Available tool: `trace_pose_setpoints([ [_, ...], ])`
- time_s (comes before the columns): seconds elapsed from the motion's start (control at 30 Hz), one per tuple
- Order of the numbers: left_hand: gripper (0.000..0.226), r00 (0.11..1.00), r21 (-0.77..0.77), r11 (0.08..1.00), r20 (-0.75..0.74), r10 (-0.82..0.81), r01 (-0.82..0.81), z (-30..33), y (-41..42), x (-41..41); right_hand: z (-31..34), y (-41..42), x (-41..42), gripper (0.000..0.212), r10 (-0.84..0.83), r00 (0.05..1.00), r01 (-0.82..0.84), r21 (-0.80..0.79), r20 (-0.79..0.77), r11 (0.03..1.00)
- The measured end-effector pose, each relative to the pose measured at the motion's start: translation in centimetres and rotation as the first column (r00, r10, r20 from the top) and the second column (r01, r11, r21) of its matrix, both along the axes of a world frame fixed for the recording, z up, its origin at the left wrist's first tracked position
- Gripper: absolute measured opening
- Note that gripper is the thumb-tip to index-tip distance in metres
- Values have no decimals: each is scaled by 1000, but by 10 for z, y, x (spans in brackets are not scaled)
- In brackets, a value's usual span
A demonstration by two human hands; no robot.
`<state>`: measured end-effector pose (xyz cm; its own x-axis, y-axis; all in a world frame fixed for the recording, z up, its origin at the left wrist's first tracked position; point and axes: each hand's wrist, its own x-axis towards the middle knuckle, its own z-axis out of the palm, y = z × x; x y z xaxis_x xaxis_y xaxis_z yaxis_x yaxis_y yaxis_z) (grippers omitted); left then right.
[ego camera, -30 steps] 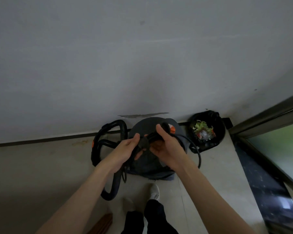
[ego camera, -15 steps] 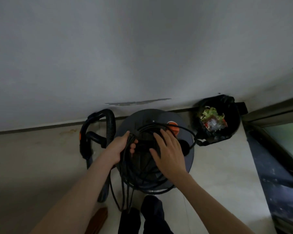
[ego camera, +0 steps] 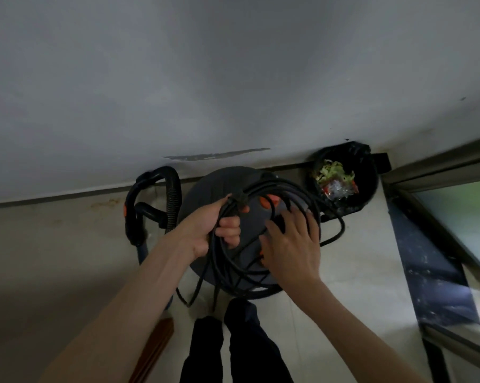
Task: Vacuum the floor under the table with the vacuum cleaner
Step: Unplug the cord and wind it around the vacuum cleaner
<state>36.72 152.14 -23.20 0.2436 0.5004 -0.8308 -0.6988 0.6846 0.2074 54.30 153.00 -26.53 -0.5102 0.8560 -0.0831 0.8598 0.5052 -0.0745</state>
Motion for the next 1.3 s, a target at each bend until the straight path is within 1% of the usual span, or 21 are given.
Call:
trace_pose_setpoints([
  [0.07,29,996,37,999,92,-9,5,10,6,12,21,5,11,29,-59,997,59,11,46,998],
  [0.13,19,988,66,998,154,-30,20,15,10,21,36,12,24,26,-56,998,56,67,8,996],
  [0.17,17,985,68,997,170,-35,24,12,11,24,39,14,29,30,-47,999,49,79,-24,996],
  [0.23,20,988,23,999,152,-27,24,-4,8,26,32,18,33,37,-15,997,18,46,-73,999],
  [0.3,32,998,-68,998,68,3,2,-28,1,23,8,18,30,41,29,998,-31,-35,-60,999],
  [0.37,43,995,-128,992,-103,-15,2,-52,-6,17,-21,12,26,47,70,998,-69,-145,0,987],
  [0.4,45,974,-133,991,-216,-61,33,-63,-8,13,-37,9,22,50,86,996,-82,-186,11,979],
  [0.47,46,891,-134,984,-423,-167,120,-69,-11,8,-50,2,17,54,96,995,-93,-198,5,976],
  [0.53,47,770,-111,977,-602,-214,184,-73,-13,8,-62,-6,13,57,88,995,-94,-182,-37,979],
  [0.57,50,681,-95,968,-694,-231,232,-74,-14,9,-66,-9,11,59,91,995,-98,-176,-49,979],
  [0.63,58,436,-96,925,-860,-263,368,-75,-18,12,-71,-14,10,61,106,993,-112,-174,-42,978],
  [0.67,57,314,-112,898,-912,-262,425,-76,-20,14,-73,-15,10,62,112,993,-115,-177,-29,977],
  [0.73,47,86,-167,834,-965,-247,526,-81,-27,11,-80,-19,8,63,109,994,-108,-184,-4,977],
  [0.8,40,-150,-263,726,-964,-218,636,-91,-36,6,-87,-24,6,65,85,996,-81,-197,12,977],
  [0.83,40,-222,-299,679,-954,-201,671,-96,-41,3,-90,-26,4,66,66,998,-62,-202,14,977],
  [0.87,44,-266,-319,651,-947,-182,689,-99,-47,3,-93,-29,2,68,45,999,-42,-204,10,978],
  [0.9,51,-293,-326,643,-942,-162,693,-102,-53,3,-96,-31,-1,71,24,1000,-23,-201,2,979],
  [0.97,61,-355,-333,664,-929,-107,670,-107,-61,5,-101,-35,-5,78,-15,1000,12,-183,-16,983],
  [1.03,67,-399,-364,668,-911,-109,650,-110,-62,5,-104,-37,-9,81,-39,999,34,-159,-28,987],
  [1.2,82,-325,-369,534,-929,-178,760,-117,-57,-1,-109,-39,-9,76,-59,995,50,-110,-85,993],
  [1.3,80,-287,-307,573,-949,-127,760,-120,-59,3,-112,-46,-6,71,-112,980,100,-76,-164,992],
])
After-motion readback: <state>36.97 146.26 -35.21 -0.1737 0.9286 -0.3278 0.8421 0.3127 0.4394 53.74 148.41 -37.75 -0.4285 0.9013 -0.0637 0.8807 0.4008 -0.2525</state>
